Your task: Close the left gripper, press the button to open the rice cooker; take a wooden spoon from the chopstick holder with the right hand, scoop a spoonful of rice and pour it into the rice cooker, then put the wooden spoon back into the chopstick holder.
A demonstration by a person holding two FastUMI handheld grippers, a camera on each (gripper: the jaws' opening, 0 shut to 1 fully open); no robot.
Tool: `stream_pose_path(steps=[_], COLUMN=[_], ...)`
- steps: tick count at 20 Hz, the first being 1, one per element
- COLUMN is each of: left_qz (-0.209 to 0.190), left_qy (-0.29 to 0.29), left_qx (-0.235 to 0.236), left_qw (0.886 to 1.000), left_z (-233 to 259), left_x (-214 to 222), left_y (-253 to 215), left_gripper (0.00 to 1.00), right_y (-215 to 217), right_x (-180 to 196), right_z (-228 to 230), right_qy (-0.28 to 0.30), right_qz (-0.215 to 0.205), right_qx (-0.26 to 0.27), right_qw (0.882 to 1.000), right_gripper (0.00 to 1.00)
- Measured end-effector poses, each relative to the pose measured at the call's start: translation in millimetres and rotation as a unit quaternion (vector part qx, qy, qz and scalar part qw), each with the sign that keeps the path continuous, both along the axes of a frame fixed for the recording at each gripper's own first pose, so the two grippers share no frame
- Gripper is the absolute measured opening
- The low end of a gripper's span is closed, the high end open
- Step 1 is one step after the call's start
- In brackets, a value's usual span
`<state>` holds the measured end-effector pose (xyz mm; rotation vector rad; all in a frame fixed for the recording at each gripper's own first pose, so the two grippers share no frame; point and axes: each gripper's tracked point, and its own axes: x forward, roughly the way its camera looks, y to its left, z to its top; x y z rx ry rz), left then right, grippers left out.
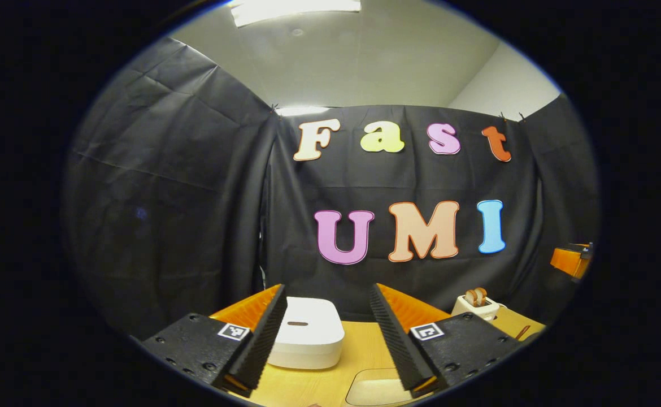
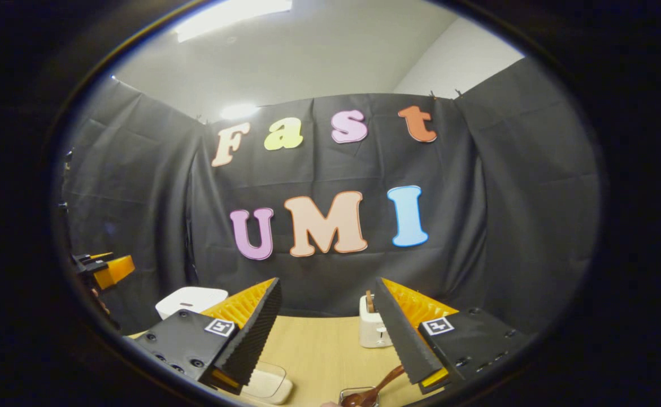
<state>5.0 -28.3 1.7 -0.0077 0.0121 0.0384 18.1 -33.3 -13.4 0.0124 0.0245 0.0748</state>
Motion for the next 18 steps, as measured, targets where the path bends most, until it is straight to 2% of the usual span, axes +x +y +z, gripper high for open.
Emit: stream_pose_path(steps=[1,3,6,10,11,13,15,18], left_qz=[0.001,0.007,0.007,-0.011,-0.009,-0.002,-0.012,-0.022], left_qy=[-0.002,-0.007,-0.009,-0.005,-0.007,-0.007,0.002,0.017], left_qx=[-0.001,0.000,0.007,0.003,0.003,0.004,0.004,0.008], left_qw=[1.000,1.000,1.000,1.000,1.000,1.000,1.000,1.000], left_z=[2.6,5.2,9.7,6.7,5.3,2.5,-5.6,-22.4], left_x=[1.4,4.1,8.1,29.7,36.2,50.3,62.7,84.6], left_y=[-0.5,1.9,5.3,13.8,20.3,35.5,40.3,54.5], left_gripper=[0.72,0.57,0.43,0.19,0.17,0.06,0.00,0.00], right_y=[-1.3,-5.6,-5.3,-0.3,6.4,13.7,22.7,33.0], right_x=[0.6,3.1,8.3,18.5,21.0,24.0,26.0,30.3], right_z=[-2.5,-7.1,-12.0,-2.8,2.4,8.1,8.4,1.7], right_qy=[0.002,0.006,0.014,0.004,-0.003,-0.013,-0.018,-0.014], right_qz=[0.006,0.013,0.014,-0.007,-0.010,-0.017,-0.020,-0.028], right_qx=[0.000,-0.003,-0.009,-0.010,-0.008,-0.014,-0.020,-0.028], right_qw=[1.000,1.000,1.000,1.000,1.000,1.000,0.999,0.999], right_gripper=[1.00,1.00,1.00,1.00,1.00,1.00,1.00,1.00])
